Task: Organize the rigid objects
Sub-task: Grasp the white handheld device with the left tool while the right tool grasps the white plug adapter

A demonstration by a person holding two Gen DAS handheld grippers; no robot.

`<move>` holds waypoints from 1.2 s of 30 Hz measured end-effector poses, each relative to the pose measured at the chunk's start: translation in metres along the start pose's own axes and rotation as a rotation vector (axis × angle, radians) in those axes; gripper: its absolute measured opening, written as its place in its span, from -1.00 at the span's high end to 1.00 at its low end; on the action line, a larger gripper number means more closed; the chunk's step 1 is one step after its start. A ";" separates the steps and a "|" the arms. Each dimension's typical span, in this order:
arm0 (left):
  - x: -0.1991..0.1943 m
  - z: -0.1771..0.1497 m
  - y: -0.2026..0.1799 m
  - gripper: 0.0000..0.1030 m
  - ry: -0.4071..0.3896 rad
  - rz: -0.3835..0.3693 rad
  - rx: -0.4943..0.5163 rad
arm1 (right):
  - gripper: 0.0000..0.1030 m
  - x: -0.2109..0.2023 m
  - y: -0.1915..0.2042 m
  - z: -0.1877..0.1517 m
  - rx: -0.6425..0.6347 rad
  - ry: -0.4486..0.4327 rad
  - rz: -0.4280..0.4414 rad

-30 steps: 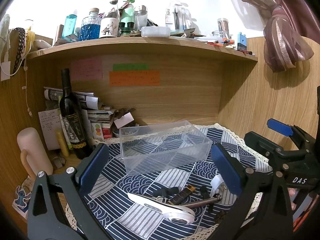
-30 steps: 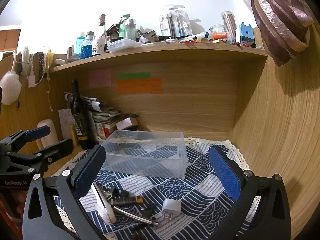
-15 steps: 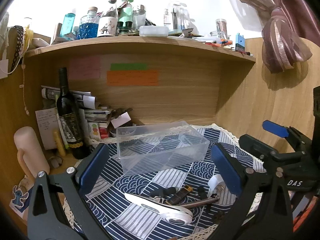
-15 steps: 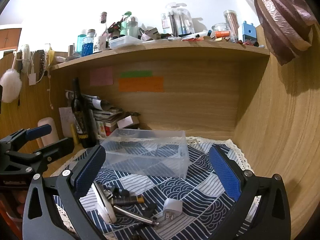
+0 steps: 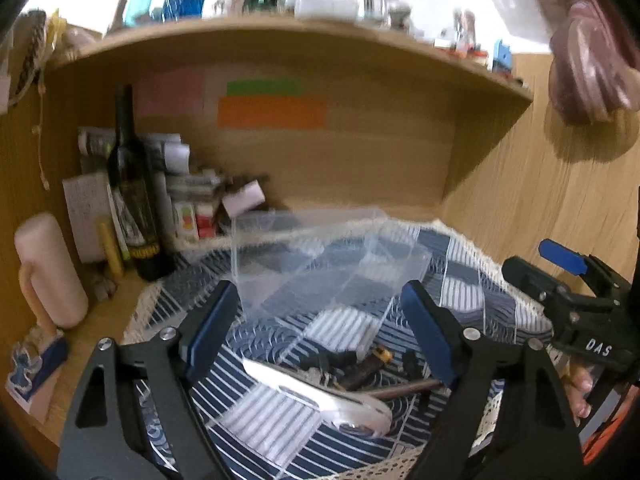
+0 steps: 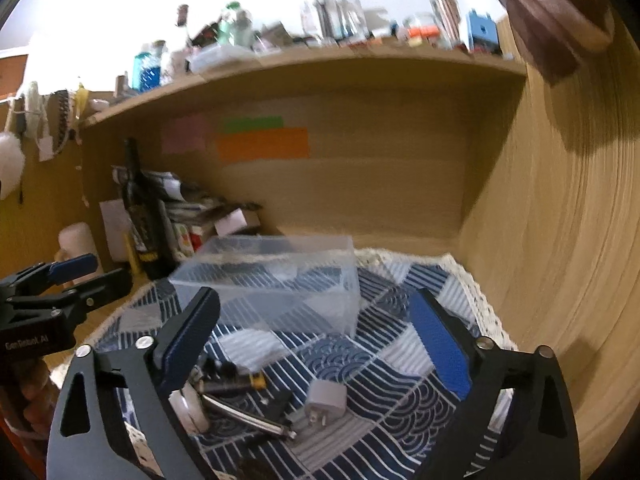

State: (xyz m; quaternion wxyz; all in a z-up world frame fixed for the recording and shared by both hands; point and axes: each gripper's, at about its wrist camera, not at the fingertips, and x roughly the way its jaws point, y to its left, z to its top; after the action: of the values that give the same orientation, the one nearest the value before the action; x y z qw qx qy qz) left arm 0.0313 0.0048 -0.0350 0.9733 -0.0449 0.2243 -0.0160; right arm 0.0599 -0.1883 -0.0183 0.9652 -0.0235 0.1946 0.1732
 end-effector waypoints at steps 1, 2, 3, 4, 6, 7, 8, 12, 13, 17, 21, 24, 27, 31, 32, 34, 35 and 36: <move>0.005 -0.005 -0.001 -0.63 0.021 -0.002 -0.007 | -0.72 0.003 -0.002 -0.003 0.001 0.016 0.000; 0.011 -0.010 -0.002 -0.63 0.044 -0.006 -0.013 | -0.69 0.006 -0.004 -0.007 0.003 0.035 -0.001; 0.017 -0.015 -0.004 -0.63 0.068 -0.009 -0.021 | -0.64 0.009 -0.006 -0.011 0.005 0.051 -0.002; 0.022 -0.020 -0.006 -0.63 0.088 -0.012 -0.027 | -0.61 0.012 -0.008 -0.015 0.005 0.068 -0.002; 0.033 -0.031 -0.011 -0.63 0.130 -0.011 -0.034 | -0.56 0.020 -0.012 -0.025 0.010 0.111 -0.001; 0.039 -0.037 -0.014 -0.63 0.153 -0.004 -0.040 | -0.50 0.023 -0.014 -0.030 0.013 0.128 0.003; 0.044 -0.041 -0.016 -0.63 0.169 0.000 -0.043 | -0.48 0.027 -0.015 -0.034 0.017 0.150 0.008; 0.056 -0.058 -0.024 -0.63 0.207 0.040 -0.027 | -0.39 0.040 -0.018 -0.053 0.023 0.233 0.028; 0.057 -0.060 -0.026 -0.63 0.212 0.050 -0.024 | -0.33 0.042 -0.018 -0.057 0.024 0.248 0.032; 0.066 -0.073 -0.031 -0.63 0.238 0.081 -0.015 | -0.16 0.055 -0.016 -0.071 0.014 0.314 0.053; 0.077 -0.083 -0.029 -0.63 0.265 0.112 -0.018 | -0.15 0.069 -0.019 -0.074 0.030 0.352 0.056; 0.080 -0.089 -0.023 -0.46 0.294 0.082 -0.052 | -0.14 0.080 -0.021 -0.073 0.049 0.372 0.068; 0.080 -0.091 -0.017 -0.18 0.309 0.054 -0.070 | 0.04 0.089 -0.020 -0.074 0.056 0.393 0.075; 0.076 -0.094 -0.004 -0.10 0.318 0.033 -0.105 | 0.30 0.099 -0.020 -0.078 0.075 0.414 0.090; 0.075 -0.094 -0.001 -0.07 0.320 0.036 -0.109 | 0.31 0.101 -0.019 -0.079 0.081 0.422 0.091; 0.070 -0.096 0.008 0.02 0.318 0.041 -0.123 | 0.31 0.099 -0.020 -0.079 0.082 0.411 0.093; 0.068 -0.097 0.011 0.07 0.315 0.047 -0.128 | 0.31 0.097 -0.020 -0.078 0.077 0.403 0.085; 0.065 -0.097 0.015 0.12 0.311 0.054 -0.131 | 0.31 0.096 -0.020 -0.078 0.075 0.395 0.073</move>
State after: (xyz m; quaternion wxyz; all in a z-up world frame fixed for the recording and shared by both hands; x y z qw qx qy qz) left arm 0.0474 0.0084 -0.1517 0.9219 -0.0990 0.3741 0.0179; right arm 0.1210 -0.1846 -0.1277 0.9016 -0.0138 0.3871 0.1925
